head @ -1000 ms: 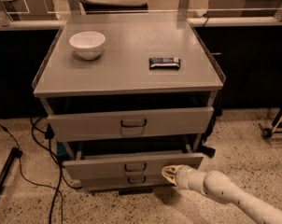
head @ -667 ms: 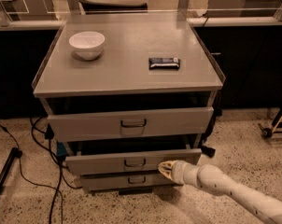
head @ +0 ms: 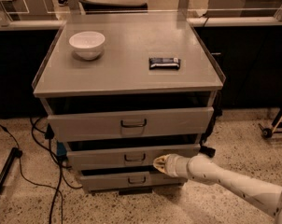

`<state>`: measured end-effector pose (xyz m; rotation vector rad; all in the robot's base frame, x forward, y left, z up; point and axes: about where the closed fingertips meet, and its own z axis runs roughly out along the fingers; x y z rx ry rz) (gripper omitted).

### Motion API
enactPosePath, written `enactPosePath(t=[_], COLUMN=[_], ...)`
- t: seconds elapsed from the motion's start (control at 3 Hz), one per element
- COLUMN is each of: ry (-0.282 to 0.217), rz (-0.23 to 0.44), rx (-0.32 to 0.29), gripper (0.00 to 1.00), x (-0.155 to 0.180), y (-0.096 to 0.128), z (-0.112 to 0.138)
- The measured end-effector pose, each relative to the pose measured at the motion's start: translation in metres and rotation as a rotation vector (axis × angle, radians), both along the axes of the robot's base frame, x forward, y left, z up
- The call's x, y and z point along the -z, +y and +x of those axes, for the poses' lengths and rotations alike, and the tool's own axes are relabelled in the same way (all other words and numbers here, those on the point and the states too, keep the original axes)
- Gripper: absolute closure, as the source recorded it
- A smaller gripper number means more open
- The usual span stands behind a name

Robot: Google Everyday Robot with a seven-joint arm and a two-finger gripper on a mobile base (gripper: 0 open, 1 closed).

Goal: Close middle drawer

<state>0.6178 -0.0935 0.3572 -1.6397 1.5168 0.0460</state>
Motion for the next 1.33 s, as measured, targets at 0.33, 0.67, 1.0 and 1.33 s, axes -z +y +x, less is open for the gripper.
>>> enactPosePath(t=[0.33,0.67,1.0,1.33], ry=[0.017,0.084,0.192,0.215], rz=[0.009,0.032,0.054,0.058], rx=[-0.004,-0.006,-0.007,-0.013], gripper=[1.00,1.00,1.00,0.85], x=[0.001,0.001,-0.006,-0.007], y=[0.001,-0.002,-0.008,-0.006], z=[-0.009,-0.051,-0.095,-0.105])
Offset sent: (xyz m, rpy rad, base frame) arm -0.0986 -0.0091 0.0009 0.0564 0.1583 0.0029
